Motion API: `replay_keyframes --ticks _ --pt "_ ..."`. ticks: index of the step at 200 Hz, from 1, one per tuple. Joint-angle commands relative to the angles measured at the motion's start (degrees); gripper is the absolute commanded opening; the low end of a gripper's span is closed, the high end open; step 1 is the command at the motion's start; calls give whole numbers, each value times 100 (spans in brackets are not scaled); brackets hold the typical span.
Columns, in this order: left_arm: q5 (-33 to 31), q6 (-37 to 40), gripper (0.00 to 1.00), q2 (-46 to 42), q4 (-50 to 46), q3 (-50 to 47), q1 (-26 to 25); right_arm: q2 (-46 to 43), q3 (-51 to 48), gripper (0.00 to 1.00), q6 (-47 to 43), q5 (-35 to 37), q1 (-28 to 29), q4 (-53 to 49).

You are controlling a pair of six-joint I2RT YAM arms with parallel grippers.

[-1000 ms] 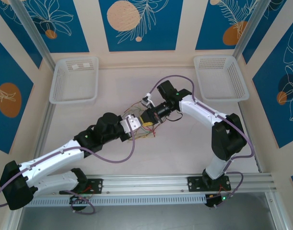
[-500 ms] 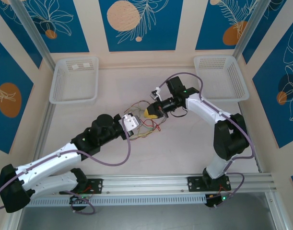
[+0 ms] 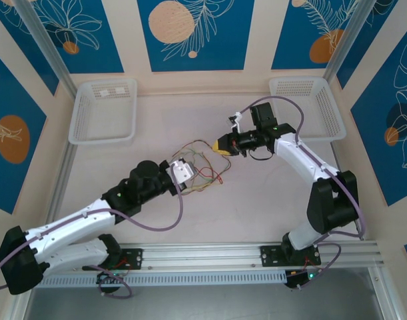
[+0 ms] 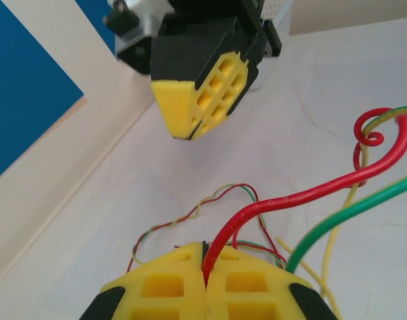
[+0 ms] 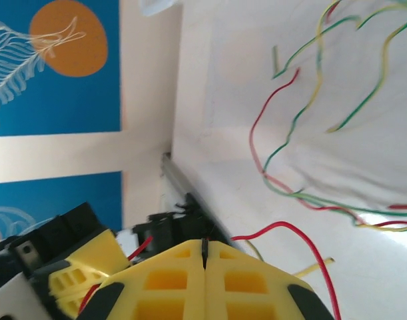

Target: Untangle the cables

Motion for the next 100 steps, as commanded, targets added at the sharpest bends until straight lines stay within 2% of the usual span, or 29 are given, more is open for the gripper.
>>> replay_keyframes --ticks 1,14,21,27,43,66,100 --pt "-225 -455 0 394 -305 554 -44 -1031 -318 5 -581 1474 383 204" --pt "-465 -865 0 723 -523 898 50 -1858 -827 13 -815 2450 792 931" --pt "-372 -1076 0 898 -688 1107 151 -2294 -1199 23 -781 2932 977 1416" --pt "-241 -1225 0 1021 -781 1253 217 -2628 -1549 30 -790 3071 1090 1930" --pt "-57 -1633 0 1272 -785 1518 325 -3437 -2382 37 -722 3448 1323 3121" --pt "185 -2165 0 1491 -775 1807 492 -4065 -3419 40 -242 3577 1413 4517" --pt "419 -2563 0 1567 -632 1944 604 -3628 -3718 41 670 3199 1497 5068"
